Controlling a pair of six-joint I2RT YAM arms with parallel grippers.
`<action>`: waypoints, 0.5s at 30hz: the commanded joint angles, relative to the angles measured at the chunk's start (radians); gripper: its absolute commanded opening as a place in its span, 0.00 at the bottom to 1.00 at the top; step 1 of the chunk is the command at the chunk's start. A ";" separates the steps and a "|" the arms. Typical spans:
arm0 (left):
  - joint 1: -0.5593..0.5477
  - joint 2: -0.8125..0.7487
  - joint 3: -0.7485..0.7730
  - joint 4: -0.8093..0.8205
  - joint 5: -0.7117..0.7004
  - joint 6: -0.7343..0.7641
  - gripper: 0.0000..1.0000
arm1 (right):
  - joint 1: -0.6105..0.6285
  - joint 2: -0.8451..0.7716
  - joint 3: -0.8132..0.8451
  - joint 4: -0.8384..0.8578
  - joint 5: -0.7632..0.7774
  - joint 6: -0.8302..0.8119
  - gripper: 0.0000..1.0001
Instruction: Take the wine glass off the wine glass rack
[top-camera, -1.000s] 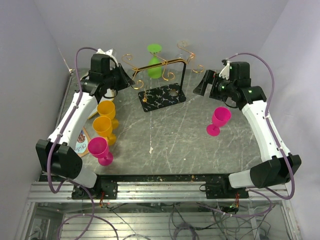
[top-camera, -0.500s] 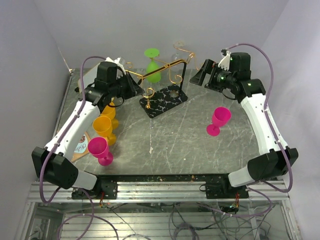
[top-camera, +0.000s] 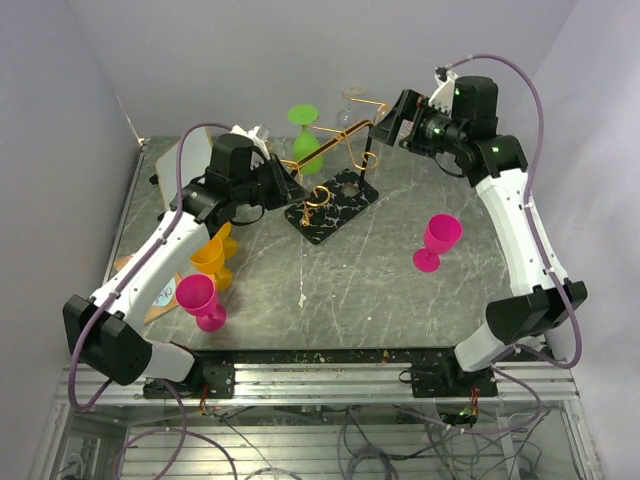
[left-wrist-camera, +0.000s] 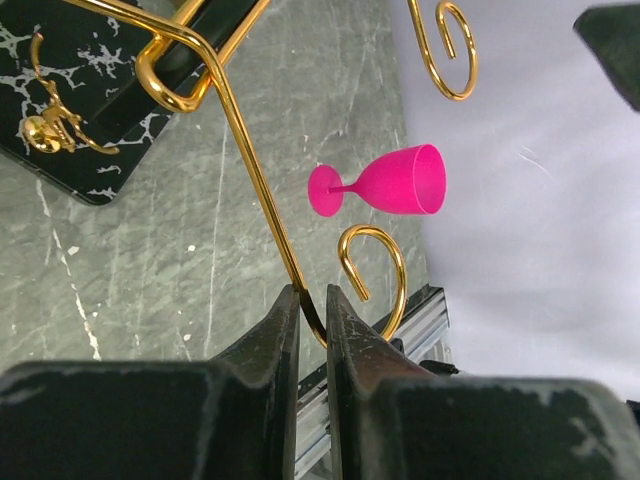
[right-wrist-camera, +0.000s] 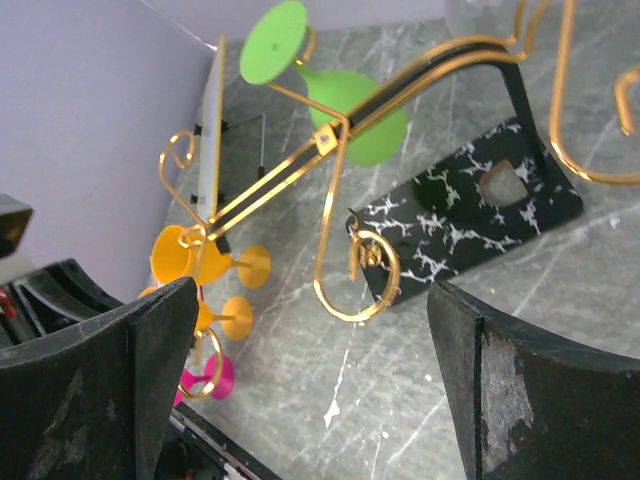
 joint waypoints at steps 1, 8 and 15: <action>-0.044 -0.051 -0.039 0.161 0.077 -0.024 0.20 | 0.067 0.079 0.129 -0.045 0.056 -0.028 0.97; -0.045 -0.085 -0.028 0.063 -0.012 0.056 0.28 | 0.205 0.288 0.411 -0.124 0.162 -0.058 0.96; -0.044 -0.143 -0.015 -0.024 -0.102 0.139 0.42 | 0.220 0.369 0.444 0.011 0.177 0.012 0.91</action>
